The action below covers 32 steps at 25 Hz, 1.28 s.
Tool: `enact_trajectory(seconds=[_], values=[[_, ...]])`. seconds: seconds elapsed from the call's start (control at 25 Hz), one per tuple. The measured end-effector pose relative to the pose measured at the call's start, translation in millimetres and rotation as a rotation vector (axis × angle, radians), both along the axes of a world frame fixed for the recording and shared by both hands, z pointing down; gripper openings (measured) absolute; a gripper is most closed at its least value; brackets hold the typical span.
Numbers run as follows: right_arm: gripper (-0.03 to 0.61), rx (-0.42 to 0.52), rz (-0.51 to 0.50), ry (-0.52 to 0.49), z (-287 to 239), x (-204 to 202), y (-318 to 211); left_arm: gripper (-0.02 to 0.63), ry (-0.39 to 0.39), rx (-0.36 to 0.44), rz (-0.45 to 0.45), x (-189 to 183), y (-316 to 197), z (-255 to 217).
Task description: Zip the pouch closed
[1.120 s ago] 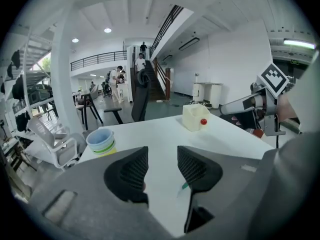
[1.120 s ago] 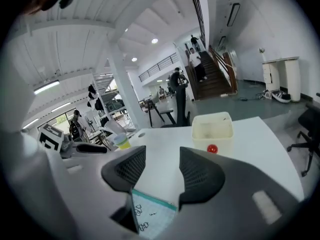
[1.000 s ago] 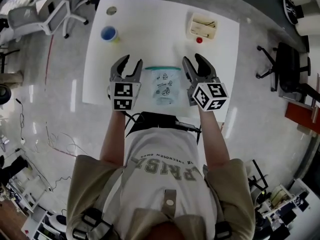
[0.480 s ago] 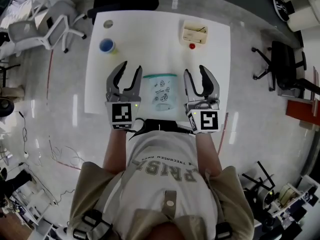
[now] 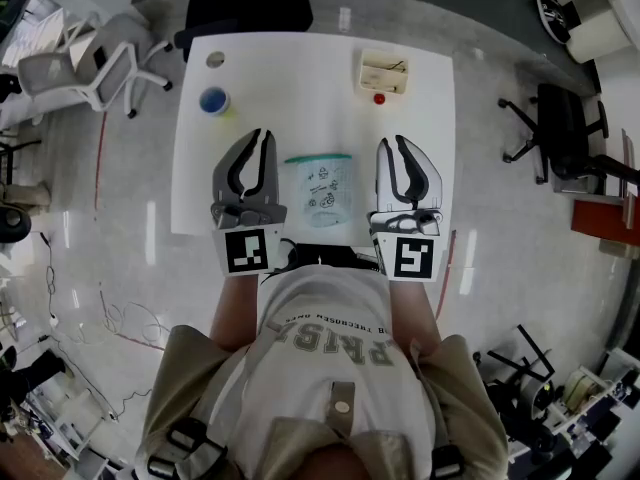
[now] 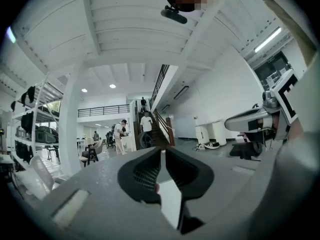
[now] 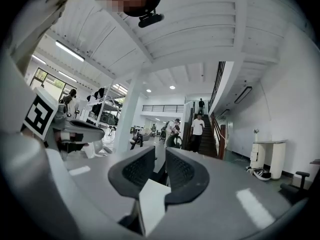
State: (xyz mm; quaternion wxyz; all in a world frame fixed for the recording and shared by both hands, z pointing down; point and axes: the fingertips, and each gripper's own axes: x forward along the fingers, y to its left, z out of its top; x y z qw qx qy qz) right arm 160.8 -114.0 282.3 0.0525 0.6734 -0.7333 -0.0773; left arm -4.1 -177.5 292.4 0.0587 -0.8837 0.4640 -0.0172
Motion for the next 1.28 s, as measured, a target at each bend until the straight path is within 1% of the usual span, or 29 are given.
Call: enact_trajectory(seconds=[0.12, 0.28, 0.6, 0.76, 0.96, 1.28], values=[[0.051, 0.012, 0.007, -0.017, -7.1, -1.4, 0.2, 0.016, 0.015, 0.015, -0.022, -4.1, 4.1, -2.1], [0.002, 0.029, 0.013, -0.022, -11.8, -4.1, 0.5, 0.014, 0.031, 0.018, -0.036, -7.1, 6.1, -0.5], [0.002, 0.044, 0.009, -0.028, -10.0, -9.5, 2.2, 0.014, 0.075, 0.041, -0.054, -14.1, 3.2, -4.5], [0.0, 0.046, 0.007, -0.022, -7.7, -12.0, 4.2, 0.014, 0.072, 0.037, -0.051, -15.3, 5.4, -1.4], [-0.003, 0.011, 0.017, -0.019, 3.4, -13.4, 4.1, 0.014, 0.077, 0.026, -0.046, -15.3, 9.1, 2.9], [-0.003, 0.007, 0.006, -0.026, 4.1, -14.6, 3.5, 0.014, 0.067, 0.027, -0.037, -14.7, 12.3, 2.7]])
